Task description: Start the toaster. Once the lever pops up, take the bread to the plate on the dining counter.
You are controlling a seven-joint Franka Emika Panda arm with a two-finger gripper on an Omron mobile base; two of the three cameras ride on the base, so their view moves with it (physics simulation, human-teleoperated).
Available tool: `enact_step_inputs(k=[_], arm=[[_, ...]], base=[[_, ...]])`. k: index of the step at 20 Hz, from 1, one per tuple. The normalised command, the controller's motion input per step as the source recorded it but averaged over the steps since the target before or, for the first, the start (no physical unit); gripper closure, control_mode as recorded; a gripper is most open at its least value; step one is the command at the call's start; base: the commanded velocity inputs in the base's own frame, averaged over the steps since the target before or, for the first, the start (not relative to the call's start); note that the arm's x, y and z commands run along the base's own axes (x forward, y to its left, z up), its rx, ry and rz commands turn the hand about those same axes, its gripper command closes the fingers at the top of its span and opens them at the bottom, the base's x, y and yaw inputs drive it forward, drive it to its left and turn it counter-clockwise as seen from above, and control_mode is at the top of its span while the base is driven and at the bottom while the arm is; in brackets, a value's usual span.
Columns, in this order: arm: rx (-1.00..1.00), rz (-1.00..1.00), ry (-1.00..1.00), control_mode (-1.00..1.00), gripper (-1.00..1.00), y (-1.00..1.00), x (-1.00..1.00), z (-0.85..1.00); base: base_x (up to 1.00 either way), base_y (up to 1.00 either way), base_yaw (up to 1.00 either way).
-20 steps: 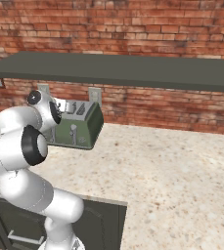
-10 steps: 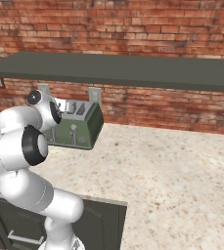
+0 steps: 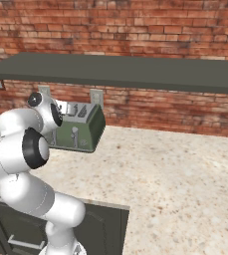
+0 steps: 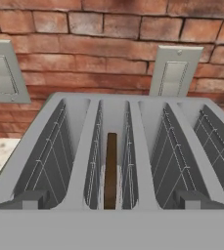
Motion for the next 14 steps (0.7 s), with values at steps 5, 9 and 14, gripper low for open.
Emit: enact_step_inputs(k=[5,9,14], arm=[[0.00,0.00,0.00,-1.00,-1.00,0.00,0.00,0.00],[0.00,0.00,0.00,-1.00,-1.00,0.00,0.00,0.00],[0.00,0.00,0.00,-1.00,-1.00,0.00,0.00,0.00]], base=[[0.00,0.00,0.00],[0.00,0.00,0.00],[0.00,0.00,0.00]])
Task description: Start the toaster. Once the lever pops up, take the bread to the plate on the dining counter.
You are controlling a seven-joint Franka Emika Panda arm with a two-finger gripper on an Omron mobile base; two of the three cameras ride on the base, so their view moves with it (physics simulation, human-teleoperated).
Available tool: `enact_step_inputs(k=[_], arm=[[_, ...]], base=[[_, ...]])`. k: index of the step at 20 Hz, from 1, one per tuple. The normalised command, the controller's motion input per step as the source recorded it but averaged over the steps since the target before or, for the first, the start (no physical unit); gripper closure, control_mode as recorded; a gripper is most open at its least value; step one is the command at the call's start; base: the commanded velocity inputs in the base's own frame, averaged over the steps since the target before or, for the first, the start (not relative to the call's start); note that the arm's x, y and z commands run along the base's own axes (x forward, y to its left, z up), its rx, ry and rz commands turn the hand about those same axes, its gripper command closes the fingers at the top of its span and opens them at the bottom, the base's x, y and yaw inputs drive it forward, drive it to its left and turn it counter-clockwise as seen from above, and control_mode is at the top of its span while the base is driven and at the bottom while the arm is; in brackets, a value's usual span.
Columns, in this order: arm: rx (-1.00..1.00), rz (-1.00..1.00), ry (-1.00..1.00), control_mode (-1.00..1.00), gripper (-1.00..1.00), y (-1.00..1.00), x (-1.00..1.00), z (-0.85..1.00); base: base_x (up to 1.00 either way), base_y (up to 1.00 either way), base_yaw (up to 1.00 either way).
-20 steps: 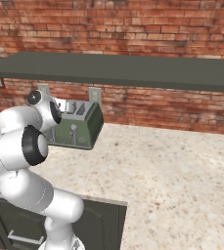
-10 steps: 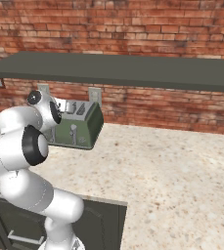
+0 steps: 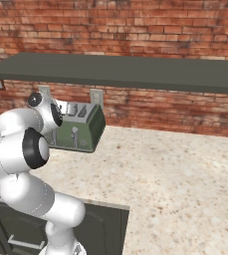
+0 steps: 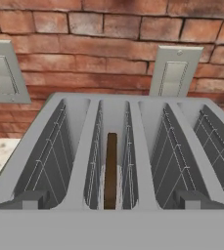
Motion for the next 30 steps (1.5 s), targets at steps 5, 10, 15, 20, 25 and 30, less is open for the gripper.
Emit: enact_step_inputs(k=[5,10,15,20,25,30], arm=[[0.00,0.00,0.00,-1.00,-1.00,0.00,0.00,0.00],[0.00,0.00,0.00,-1.00,-1.00,0.00,0.00,0.00],[0.00,0.00,0.00,-1.00,-1.00,0.00,0.00,0.00],[0.00,0.00,0.00,-1.00,-1.00,0.00,0.00,0.00],[0.00,0.00,0.00,-1.00,-1.00,0.00,0.00,0.00],[0.00,0.00,0.00,-1.00,-1.00,0.00,0.00,0.00]], base=[[0.00,0.00,0.00],[0.00,0.00,0.00],[0.00,0.00,0.00],[0.00,0.00,0.00],[0.00,0.00,0.00],[0.00,0.00,0.00]])
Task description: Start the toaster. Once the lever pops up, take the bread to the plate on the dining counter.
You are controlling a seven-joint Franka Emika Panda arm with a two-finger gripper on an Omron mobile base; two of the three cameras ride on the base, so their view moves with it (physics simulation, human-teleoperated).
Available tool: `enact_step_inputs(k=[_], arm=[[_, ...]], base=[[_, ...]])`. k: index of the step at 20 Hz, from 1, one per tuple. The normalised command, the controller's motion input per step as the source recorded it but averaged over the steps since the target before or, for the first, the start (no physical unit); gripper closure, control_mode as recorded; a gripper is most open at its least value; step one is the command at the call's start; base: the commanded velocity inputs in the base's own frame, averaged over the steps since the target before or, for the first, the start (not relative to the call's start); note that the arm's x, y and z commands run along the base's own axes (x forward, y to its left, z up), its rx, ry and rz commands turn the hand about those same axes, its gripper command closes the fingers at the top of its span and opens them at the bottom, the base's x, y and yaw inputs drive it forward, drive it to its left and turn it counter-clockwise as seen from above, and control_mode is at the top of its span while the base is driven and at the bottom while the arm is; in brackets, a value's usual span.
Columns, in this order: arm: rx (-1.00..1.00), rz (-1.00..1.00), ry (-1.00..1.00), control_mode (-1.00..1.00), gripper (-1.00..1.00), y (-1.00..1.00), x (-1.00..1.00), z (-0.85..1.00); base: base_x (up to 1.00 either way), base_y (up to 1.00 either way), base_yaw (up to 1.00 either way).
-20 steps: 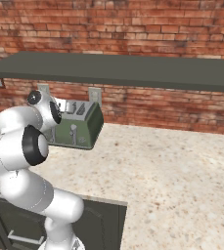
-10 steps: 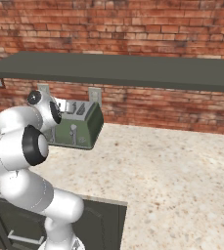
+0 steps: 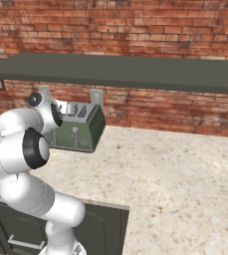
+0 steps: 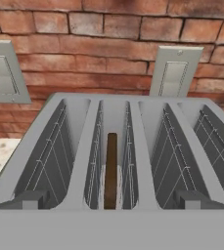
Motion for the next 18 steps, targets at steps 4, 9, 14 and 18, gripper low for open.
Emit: enact_step_inputs(k=[4,9,14,18], arm=[[0.00,0.00,0.00,-1.00,-1.00,0.00,0.00,0.00],[0.00,0.00,0.00,-1.00,-1.00,0.00,0.00,0.00],[0.00,0.00,0.00,-1.00,-1.00,0.00,0.00,0.00],[0.00,0.00,0.00,-1.00,-1.00,0.00,0.00,0.00]], base=[[0.00,0.00,0.00],[0.00,0.00,0.00],[0.00,0.00,0.00],[0.00,0.00,0.00]])
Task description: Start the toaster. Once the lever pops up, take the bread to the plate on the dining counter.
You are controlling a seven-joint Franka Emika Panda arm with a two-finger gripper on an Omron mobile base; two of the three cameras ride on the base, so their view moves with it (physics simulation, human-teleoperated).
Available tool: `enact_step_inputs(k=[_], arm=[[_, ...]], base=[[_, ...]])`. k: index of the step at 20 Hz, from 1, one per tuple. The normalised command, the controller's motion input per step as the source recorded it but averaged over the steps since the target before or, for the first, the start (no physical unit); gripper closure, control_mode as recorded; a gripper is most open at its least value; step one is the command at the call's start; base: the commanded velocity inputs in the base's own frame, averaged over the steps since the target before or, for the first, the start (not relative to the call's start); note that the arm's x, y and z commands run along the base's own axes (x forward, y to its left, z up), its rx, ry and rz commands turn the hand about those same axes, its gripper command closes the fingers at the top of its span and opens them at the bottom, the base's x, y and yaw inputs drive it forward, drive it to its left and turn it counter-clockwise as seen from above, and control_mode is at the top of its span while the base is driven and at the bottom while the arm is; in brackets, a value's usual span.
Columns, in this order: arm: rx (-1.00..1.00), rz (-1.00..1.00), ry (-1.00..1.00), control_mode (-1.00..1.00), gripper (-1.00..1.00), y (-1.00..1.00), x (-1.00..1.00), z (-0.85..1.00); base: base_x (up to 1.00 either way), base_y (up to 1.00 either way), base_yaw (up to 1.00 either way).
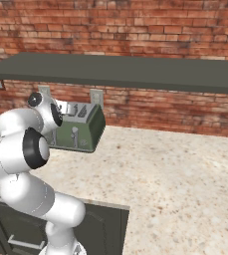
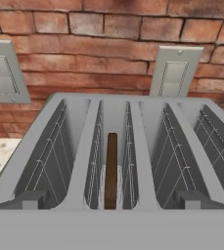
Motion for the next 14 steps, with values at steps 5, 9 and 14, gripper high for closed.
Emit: enact_step_inputs(k=[5,9,14], arm=[[0.00,0.00,0.00,-1.00,-1.00,0.00,0.00,0.00],[0.00,0.00,0.00,-1.00,-1.00,0.00,0.00,0.00],[0.00,0.00,0.00,-1.00,-1.00,0.00,0.00,0.00]], base=[[0.00,0.00,0.00],[0.00,0.00,0.00],[0.00,0.00,0.00]])
